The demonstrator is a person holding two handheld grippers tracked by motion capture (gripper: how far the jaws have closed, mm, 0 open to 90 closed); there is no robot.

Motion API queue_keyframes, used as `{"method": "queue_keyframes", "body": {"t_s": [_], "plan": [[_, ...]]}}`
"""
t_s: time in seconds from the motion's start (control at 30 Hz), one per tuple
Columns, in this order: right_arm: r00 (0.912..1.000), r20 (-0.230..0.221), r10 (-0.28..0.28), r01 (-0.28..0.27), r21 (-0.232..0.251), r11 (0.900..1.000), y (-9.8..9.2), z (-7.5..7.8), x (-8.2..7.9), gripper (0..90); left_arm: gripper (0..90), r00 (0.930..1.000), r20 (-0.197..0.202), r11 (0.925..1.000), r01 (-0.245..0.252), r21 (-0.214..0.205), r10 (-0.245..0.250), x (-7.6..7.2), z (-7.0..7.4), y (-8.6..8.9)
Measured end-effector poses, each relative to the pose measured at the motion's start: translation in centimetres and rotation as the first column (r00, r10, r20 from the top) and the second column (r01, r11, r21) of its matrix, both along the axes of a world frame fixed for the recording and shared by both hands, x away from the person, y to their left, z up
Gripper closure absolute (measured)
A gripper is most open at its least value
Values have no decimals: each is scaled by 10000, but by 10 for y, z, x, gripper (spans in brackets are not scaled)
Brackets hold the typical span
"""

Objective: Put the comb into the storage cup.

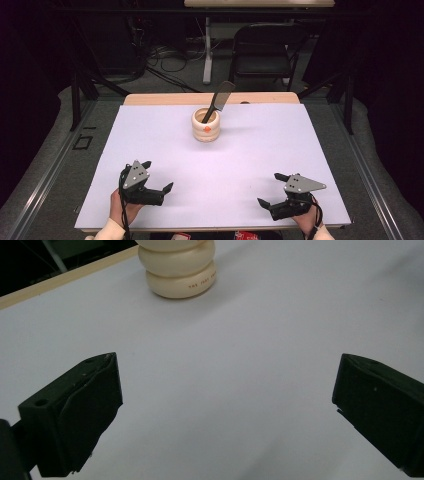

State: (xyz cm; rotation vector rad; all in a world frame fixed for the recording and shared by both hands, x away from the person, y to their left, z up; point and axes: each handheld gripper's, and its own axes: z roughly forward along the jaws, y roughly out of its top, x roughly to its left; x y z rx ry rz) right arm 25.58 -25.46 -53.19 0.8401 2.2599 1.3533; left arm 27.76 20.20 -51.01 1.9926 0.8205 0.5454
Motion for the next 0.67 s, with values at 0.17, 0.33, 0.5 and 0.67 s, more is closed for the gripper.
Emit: {"method": "queue_keyframes", "body": {"t_s": [0.17,0.33,0.5,0.67], "plan": [[10000,47,-20,20,6,10000,0,0,-1,0,0,10000,-99,10000,9,36,-8,-6,-2,2],[10000,70,-23,23,16,10000,-1,1,-2,0,0,9999,-114,10000,89,22,-89,-12,-2,3],[9999,58,-86,86,34,10000,-2,0,-1,0,0,9996,-201,9998,200,17,-200,-13,-4,2],[10000,55,-76,75,44,10000,-3,0,-1,0,0,9976,-560,9992,403,-50,-406,-10,-7,1]]}}
